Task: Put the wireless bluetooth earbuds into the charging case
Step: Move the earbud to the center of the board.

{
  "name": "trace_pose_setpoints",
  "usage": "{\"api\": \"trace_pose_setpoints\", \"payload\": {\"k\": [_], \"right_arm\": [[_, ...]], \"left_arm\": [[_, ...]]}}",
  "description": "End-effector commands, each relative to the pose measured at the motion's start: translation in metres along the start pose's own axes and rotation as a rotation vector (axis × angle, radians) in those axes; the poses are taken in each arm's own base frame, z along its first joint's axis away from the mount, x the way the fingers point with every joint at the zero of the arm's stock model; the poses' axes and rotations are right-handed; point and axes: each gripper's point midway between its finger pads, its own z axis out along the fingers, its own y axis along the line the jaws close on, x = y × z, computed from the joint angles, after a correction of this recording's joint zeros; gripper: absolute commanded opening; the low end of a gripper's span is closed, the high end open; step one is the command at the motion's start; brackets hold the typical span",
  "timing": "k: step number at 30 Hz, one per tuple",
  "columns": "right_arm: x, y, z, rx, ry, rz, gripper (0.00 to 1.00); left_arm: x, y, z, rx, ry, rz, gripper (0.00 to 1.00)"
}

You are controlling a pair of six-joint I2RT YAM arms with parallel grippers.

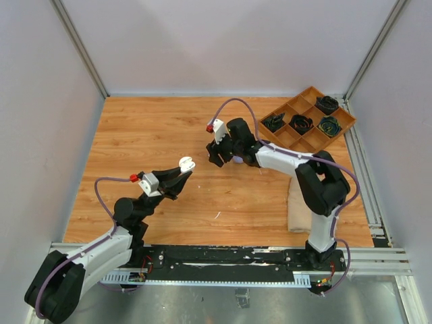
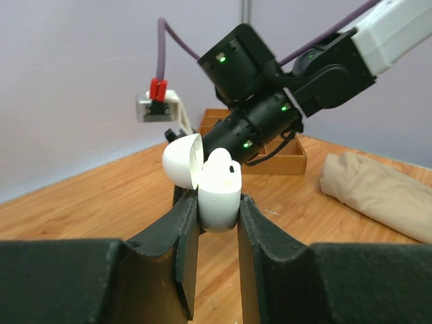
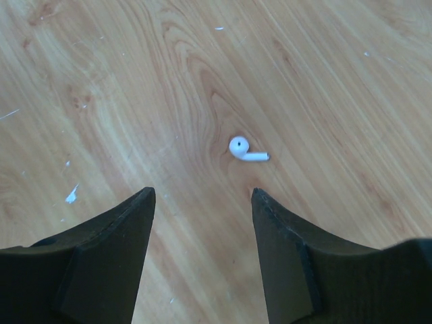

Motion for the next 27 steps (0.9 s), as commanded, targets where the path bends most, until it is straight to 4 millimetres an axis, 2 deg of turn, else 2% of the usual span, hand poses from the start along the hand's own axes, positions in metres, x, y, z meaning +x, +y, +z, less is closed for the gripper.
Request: {"api": "trace_pose_setpoints", "payload": {"k": [1, 7, 12, 21, 27], "right_arm": [[0.006, -0.013, 0.024, -0.039, 0.046, -0.003, 0.59], [0.017, -0.026, 0.056, -0.040, 0.105, 0.029, 0.52], [0.029, -0.029, 0.070, -0.040, 0.157, 0.053, 0.44], [0.054, -0.032, 0.076, -0.015, 0.247, 0.103, 0.37], [0.069, -0.031, 0.070, 0.011, 0.292, 0.114, 0.25]], "left_arm": [[0.027, 0.001, -0.022, -0.031, 0.057, -0.009, 0.00], [0.024, 0.001, -0.023, -0.038, 0.044, -0.005, 0.00], [0.023, 0.001, -0.023, -0.034, 0.042, -0.007, 0.00], [0.022, 0.000, -0.023, -0.029, 0.038, -0.009, 0.00], [0.022, 0.000, -0.023, -0.028, 0.039, -0.009, 0.00]]}}
